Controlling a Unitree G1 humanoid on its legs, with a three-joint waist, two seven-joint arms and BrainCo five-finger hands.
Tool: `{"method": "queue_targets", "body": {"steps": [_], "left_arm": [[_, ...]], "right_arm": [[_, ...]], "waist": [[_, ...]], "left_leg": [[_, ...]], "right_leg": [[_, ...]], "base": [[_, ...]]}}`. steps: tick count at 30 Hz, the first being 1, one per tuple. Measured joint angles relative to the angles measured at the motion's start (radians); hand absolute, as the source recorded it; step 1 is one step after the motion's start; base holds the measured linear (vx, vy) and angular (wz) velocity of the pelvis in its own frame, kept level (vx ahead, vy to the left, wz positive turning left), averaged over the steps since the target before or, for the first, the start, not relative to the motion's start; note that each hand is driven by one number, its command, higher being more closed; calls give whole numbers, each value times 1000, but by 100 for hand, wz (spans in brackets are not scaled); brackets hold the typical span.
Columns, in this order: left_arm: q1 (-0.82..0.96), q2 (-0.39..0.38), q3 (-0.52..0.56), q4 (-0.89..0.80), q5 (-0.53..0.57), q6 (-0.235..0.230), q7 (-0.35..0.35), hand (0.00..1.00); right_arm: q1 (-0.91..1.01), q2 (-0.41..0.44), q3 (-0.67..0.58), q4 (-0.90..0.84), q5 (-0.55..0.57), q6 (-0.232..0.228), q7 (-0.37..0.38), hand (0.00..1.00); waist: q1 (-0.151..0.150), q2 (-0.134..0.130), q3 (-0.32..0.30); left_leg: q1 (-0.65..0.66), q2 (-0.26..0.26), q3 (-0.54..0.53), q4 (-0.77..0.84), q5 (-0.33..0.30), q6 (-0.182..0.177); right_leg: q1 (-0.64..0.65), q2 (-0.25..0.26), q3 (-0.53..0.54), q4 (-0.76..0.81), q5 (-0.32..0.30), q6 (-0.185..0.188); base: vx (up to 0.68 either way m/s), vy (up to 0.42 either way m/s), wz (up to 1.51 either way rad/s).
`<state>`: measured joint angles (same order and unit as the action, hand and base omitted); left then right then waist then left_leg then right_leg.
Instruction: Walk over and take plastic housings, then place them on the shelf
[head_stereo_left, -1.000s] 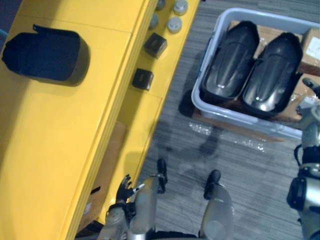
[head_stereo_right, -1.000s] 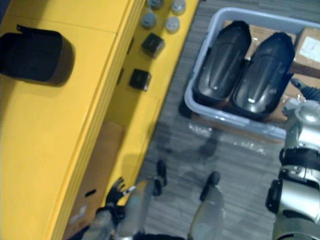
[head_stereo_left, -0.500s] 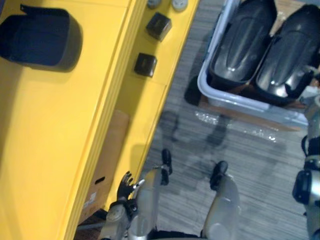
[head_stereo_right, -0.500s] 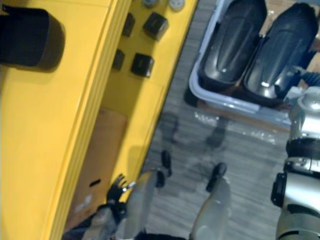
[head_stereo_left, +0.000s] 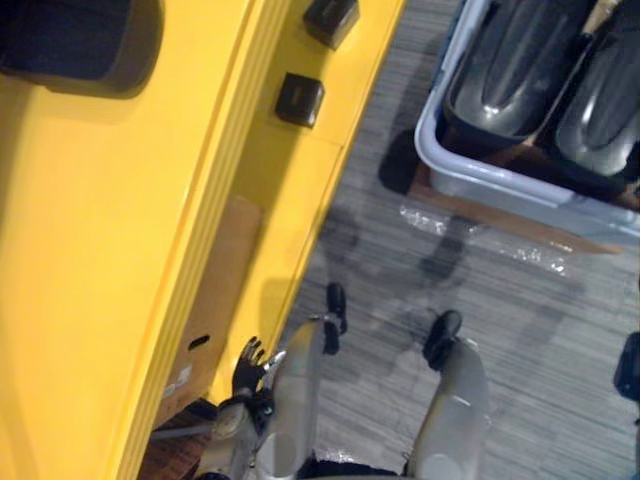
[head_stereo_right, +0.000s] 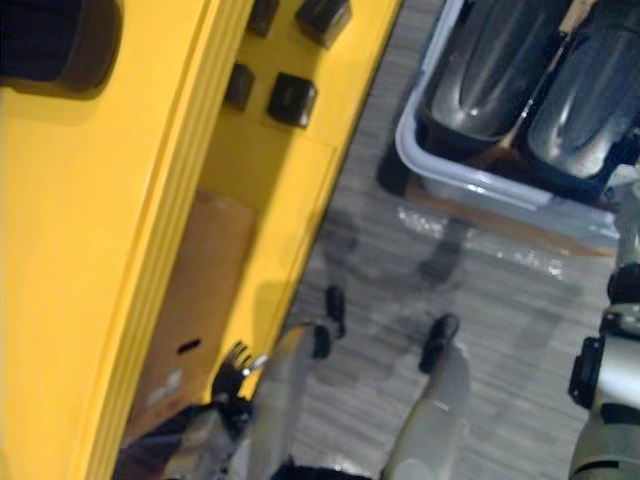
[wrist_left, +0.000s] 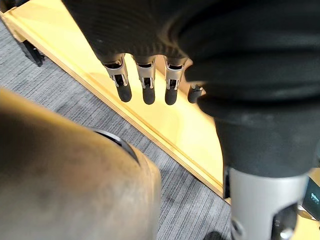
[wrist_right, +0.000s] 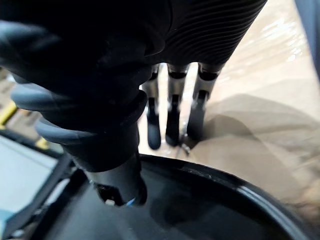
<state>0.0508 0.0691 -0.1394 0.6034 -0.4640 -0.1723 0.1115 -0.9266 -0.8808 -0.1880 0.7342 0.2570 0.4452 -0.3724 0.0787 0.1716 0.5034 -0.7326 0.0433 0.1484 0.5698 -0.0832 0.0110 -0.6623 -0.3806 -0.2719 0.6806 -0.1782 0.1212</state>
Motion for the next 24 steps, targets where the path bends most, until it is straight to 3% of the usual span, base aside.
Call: {"method": "queue_targets", "body": {"steps": [7,13,20,24], "left_arm": [[0,3,-18,-3,-5,-1,6,0],[0,13,-38,-11,-10,0,6,0],[0,20,-50,-26,-10,-6,6,0],[1,29,-81,-50,-19,-40,6,0]], "right_arm": [[-2,2,33,48,4,43,2,100],[-2,4,43,61,-38,43,4,100],[16,9,43,68,-78,-4,-21,100],[21,14,44,68,-89,-29,-62,100]], "waist": [[11,1,-1],[19,2,-2],[19,2,-2],[19,1,-2]], "left_leg": [[20,1,1,-3,0,0],[20,-4,1,-9,4,2],[17,-6,2,-10,5,4],[18,-3,2,-6,5,4]], "right_leg": [[19,-1,0,-1,1,-1],[20,-2,-1,-6,3,1],[19,-2,-1,-10,10,5],[23,1,-3,-12,13,4]], "base": [[0,0,0],[0,0,0],[0,0,0],[0,0,0]]}}
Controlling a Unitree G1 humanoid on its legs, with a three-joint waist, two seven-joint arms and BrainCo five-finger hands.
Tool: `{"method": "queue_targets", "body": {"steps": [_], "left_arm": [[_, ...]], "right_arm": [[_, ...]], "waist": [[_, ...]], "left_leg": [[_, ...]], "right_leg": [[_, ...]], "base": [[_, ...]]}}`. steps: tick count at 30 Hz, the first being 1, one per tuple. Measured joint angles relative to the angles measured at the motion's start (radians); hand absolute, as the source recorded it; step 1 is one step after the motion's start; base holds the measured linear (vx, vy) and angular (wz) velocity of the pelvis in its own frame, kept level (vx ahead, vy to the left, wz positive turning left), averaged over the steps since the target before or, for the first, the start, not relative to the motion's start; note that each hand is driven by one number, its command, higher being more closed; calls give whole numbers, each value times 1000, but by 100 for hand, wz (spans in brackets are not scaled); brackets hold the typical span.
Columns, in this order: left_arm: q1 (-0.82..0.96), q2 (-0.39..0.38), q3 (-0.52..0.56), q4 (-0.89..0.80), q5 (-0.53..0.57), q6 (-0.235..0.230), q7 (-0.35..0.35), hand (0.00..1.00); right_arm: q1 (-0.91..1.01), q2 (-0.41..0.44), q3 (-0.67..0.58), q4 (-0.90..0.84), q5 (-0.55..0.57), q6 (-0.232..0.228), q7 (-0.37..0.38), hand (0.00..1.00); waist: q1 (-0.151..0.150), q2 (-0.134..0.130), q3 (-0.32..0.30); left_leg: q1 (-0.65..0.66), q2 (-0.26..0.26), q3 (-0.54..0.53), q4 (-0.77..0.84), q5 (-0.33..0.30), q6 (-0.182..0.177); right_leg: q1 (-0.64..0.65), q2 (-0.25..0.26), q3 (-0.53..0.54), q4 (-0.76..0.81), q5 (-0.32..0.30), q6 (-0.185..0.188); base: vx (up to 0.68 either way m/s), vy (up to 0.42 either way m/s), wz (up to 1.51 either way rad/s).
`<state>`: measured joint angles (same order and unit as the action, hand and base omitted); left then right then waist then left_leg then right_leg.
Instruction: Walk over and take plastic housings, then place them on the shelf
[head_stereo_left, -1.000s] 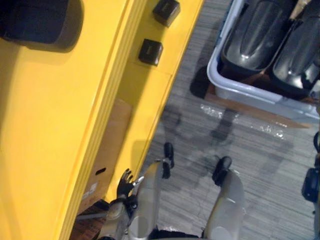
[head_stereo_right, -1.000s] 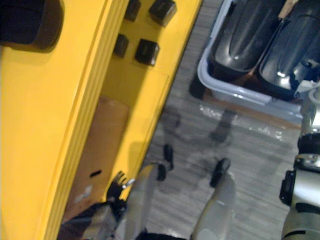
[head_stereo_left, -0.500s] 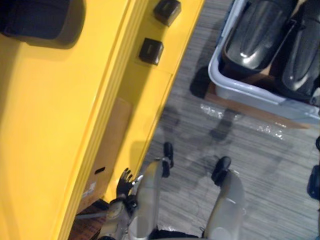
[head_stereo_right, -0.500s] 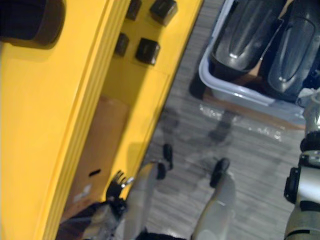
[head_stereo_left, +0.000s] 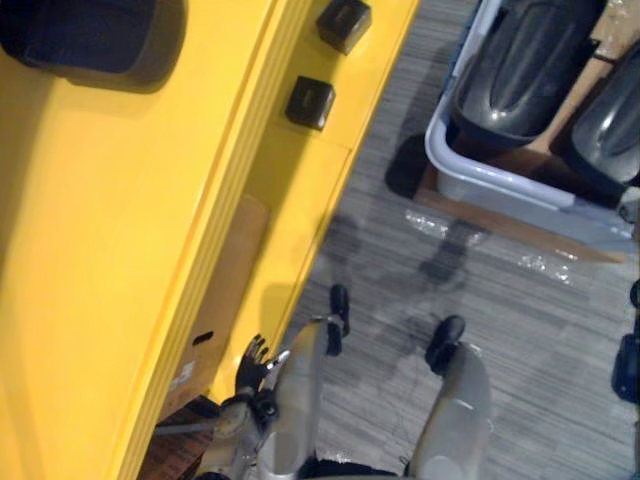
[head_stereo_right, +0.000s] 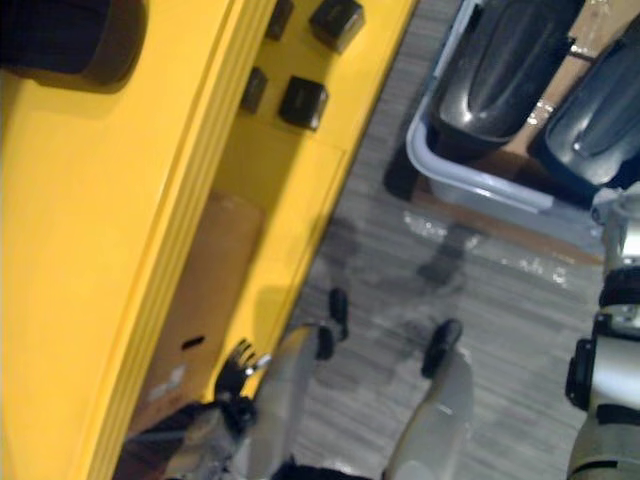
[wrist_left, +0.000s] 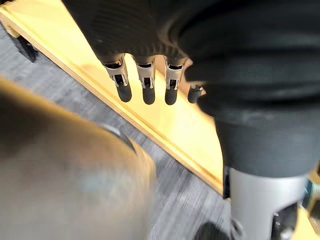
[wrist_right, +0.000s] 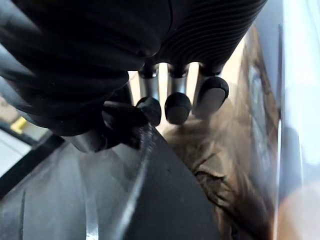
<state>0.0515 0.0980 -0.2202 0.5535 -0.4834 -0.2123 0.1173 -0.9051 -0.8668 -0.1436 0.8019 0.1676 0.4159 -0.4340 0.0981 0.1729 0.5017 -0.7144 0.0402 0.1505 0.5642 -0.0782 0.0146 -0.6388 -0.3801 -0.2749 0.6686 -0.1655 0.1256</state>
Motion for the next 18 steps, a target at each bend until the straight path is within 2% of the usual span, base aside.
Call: {"method": "queue_targets", "body": {"steps": [6,10,13,14,17,18], "left_arm": [[6,-30,-37,-104,-30,-30,33,0],[9,-28,-33,-169,-29,-36,41,0],[31,-23,-30,-208,-18,-31,37,0],[34,-23,-32,-210,-16,-28,34,0],[46,-6,-40,-224,14,-24,27,0],[49,2,-43,-229,26,-22,26,0]], "right_arm": [[83,4,-34,-24,-77,-17,-77,100],[150,20,-97,-131,-108,-28,-121,100],[190,80,-114,-180,-129,-50,-139,100],[196,87,-114,-186,-132,-51,-140,100],[236,127,-115,-208,-134,-76,-159,100],[241,134,-115,-208,-135,-79,-160,100]], "waist": [[-3,-2,0],[-7,-10,1],[-24,-49,-4],[-29,-55,-5],[-31,-92,-22],[-32,-97,-25]], "left_leg": [[42,17,-5,-1,-1,1],[89,29,-4,-22,-1,0],[148,38,-2,-56,4,-7],[159,39,-3,-62,5,-8],[223,48,0,-108,12,-18],[235,48,-1,-117,13,-21]], "right_leg": [[69,21,-24,-39,10,-2],[121,42,-28,-80,23,-4],[186,60,-41,-126,35,-4],[203,63,-48,-137,37,-4],[270,86,-56,-198,55,-6],[282,88,-57,-209,60,-6]], "base": [[1,0,-1],[-6,-9,-8],[18,-14,-5],[35,-26,5],[54,-21,-5],[71,-15,-4]]}}
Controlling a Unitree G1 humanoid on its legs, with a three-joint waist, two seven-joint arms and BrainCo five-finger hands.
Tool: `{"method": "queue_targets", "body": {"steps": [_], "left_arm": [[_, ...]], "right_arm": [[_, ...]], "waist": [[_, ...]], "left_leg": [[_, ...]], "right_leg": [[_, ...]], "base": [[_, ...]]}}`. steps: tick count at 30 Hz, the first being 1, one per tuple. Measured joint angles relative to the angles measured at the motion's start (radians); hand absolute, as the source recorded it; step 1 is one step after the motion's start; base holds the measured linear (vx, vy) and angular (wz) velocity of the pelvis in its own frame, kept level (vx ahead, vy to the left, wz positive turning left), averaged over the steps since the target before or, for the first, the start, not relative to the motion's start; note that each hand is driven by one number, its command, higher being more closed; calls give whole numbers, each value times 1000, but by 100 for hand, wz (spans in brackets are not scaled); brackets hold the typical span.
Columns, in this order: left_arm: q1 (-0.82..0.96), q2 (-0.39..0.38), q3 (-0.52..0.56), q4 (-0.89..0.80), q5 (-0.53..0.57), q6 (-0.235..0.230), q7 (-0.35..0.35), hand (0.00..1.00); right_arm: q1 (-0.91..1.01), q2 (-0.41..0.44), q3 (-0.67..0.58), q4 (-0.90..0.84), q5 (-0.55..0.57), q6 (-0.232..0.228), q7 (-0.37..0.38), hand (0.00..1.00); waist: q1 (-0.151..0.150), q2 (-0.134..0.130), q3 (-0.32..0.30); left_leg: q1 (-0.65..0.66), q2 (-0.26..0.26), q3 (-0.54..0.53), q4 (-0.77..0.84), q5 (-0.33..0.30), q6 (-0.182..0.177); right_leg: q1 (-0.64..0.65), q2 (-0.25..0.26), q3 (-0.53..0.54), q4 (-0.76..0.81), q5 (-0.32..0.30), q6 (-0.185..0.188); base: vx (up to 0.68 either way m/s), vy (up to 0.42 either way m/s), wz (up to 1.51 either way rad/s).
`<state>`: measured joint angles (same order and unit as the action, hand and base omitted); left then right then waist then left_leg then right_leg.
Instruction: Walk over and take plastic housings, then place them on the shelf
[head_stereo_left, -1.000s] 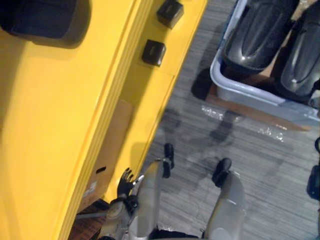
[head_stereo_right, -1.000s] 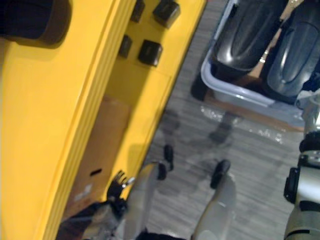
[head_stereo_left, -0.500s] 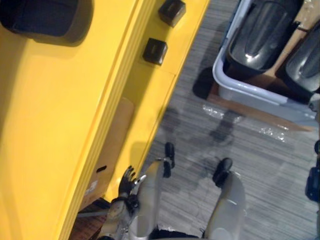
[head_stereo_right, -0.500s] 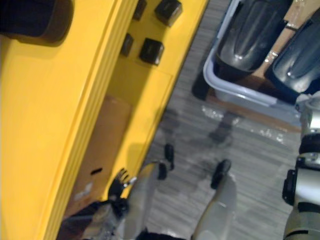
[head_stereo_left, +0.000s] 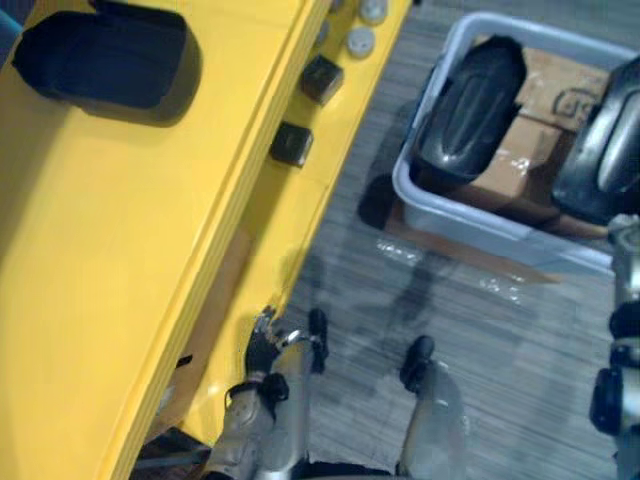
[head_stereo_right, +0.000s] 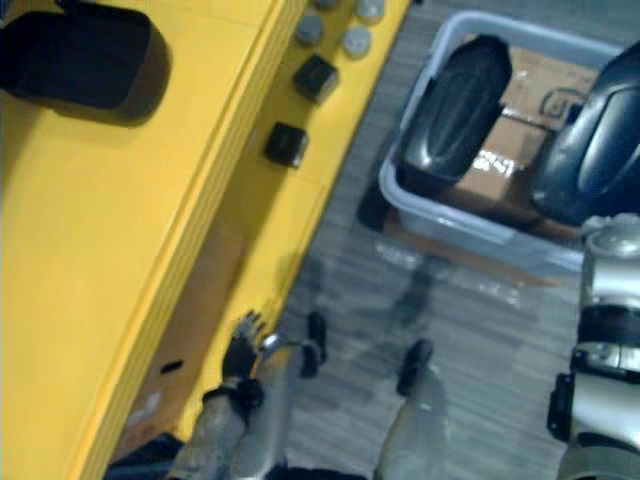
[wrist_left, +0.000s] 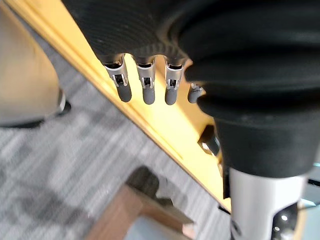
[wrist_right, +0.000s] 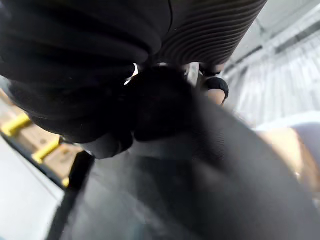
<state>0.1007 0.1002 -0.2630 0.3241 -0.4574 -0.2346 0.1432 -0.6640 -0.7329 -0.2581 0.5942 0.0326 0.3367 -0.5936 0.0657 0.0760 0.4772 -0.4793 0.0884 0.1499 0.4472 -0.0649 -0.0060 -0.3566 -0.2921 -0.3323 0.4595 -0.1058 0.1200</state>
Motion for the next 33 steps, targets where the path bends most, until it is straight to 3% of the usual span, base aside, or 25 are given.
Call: {"method": "queue_targets", "body": {"steps": [6,11,15,17,21,23,25,28,33], "left_arm": [[27,70,-62,-46,53,34,-81,0],[29,108,-120,-150,124,103,-187,0],[1,151,-149,-228,158,177,-252,0],[-53,158,-168,-234,158,251,-280,0],[-125,150,-204,-251,149,345,-279,0],[-169,126,-203,-253,102,378,-240,0],[-180,120,-185,-253,70,381,-191,0],[-218,105,-167,-233,62,379,-125,0],[-298,79,-134,-120,62,379,-76,0]], "right_arm": [[34,29,4,3,-34,-32,-36,100],[105,40,5,-79,-135,-84,-61,100],[251,121,26,-247,-233,-149,-66,100],[357,191,58,-323,-292,-173,-66,100],[467,275,96,-392,-374,-215,-64,100],[524,301,120,-422,-426,-254,-60,100],[568,324,139,-441,-472,-300,-60,100],[628,355,165,-456,-531,-367,-60,100],[668,386,204,-456,-601,-451,-62,100]], "waist": [[-28,-6,0],[-50,-18,0],[-83,-56,-35],[-91,-87,-71],[-112,-105,-125],[-113,-106,-135],[-131,-103,-154],[-136,-101,-172],[-141,-103,-206]], "left_leg": [[108,2,-5,-66,11,-11],[190,-7,-2,-140,34,-16],[226,-5,2,-183,41,-26],[257,-6,11,-212,44,-31],[294,-9,29,-235,42,-32],[343,-11,55,-259,39,-34],[357,-12,58,-268,39,-35],[388,-7,80,-282,37,-38],[429,-5,109,-302,39,-41]], "right_leg": [[127,30,-19,-100,32,5],[212,46,-23,-192,64,9],[250,67,-25,-253,81,7],[273,74,-22,-280,83,6],[301,76,-11,-310,90,6],[331,78,12,-330,94,7],[345,80,18,-343,97,8],[357,85,39,-348,96,6],[368,88,71,-350,100,7]], "base": [[64,3,1],[54,11,-1],[69,-10,-6],[105,-11,-11],[86,3,-12],[41,16,-25],[19,6,-17],[-4,-7,-19],[2,-3,-18]]}}
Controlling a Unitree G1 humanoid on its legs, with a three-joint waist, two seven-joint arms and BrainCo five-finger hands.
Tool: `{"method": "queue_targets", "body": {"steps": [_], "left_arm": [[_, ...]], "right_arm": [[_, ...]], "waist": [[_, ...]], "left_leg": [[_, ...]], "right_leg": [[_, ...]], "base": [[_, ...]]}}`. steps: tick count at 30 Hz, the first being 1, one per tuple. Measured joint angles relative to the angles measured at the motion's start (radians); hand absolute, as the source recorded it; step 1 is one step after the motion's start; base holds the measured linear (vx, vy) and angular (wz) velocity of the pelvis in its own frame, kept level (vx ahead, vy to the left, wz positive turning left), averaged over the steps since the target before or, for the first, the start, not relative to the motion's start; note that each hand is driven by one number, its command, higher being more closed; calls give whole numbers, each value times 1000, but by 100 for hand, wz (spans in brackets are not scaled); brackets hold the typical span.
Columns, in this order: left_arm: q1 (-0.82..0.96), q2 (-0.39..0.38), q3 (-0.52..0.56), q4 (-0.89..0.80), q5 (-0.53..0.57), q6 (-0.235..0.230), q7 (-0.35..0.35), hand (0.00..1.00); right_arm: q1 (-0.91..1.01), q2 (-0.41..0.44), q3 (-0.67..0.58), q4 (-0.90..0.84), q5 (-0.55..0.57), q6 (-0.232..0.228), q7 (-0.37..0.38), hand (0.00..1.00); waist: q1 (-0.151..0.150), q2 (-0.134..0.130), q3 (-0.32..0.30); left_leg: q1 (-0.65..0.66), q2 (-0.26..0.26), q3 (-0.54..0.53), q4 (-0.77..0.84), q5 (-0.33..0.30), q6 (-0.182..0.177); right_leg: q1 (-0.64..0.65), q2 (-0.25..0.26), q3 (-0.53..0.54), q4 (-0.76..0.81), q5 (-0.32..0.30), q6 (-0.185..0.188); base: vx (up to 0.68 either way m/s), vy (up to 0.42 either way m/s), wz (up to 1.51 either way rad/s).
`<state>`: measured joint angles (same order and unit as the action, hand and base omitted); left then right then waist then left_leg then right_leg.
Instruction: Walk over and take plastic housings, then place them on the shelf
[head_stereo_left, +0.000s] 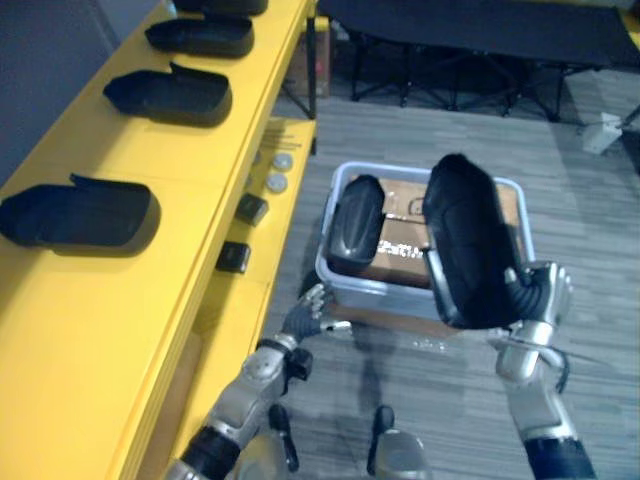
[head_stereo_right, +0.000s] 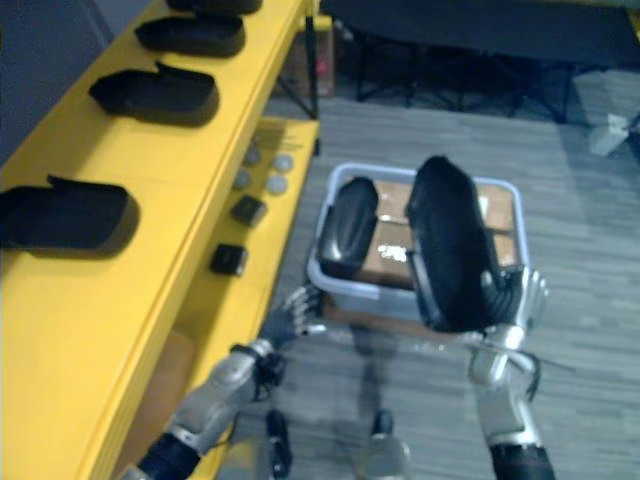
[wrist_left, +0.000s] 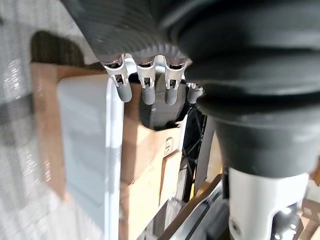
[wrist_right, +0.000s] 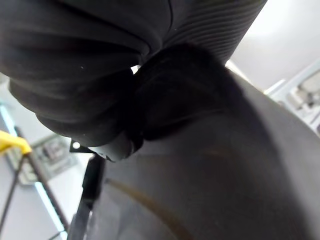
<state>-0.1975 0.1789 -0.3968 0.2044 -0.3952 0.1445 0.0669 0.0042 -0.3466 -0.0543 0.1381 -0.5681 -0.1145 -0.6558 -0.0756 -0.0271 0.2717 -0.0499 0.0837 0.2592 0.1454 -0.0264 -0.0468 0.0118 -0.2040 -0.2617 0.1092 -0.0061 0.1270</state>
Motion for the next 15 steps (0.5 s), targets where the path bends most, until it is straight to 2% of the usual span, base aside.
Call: {"method": "queue_targets", "body": {"steps": [3,4,7,15], "left_arm": [[-46,-1,1,64,1,14,15,0],[-51,0,1,76,1,19,19,0],[-59,-4,0,147,-3,64,27,0],[-75,-36,-19,222,-176,179,26,0]], "right_arm": [[9,10,11,1,-41,-75,-25,100],[9,10,17,1,-45,-85,-31,100],[13,21,43,1,-69,-143,-46,100],[18,44,91,0,-79,-198,-69,100]], "waist": [[-9,-3,-5],[-11,-4,-7],[-17,-9,-20],[-20,-26,-34]], "left_leg": [[20,-1,2,-4,0,0],[20,-1,3,-5,0,0],[36,-1,19,-17,1,-1],[41,-3,20,-18,1,-1]], "right_leg": [[18,0,2,-4,1,1],[19,0,3,-5,1,0],[23,2,20,-18,8,-1],[26,1,22,-18,10,-1]], "base": [[-3,1,-2],[-30,-3,-4],[-23,5,-13],[-2,1,-1]]}}
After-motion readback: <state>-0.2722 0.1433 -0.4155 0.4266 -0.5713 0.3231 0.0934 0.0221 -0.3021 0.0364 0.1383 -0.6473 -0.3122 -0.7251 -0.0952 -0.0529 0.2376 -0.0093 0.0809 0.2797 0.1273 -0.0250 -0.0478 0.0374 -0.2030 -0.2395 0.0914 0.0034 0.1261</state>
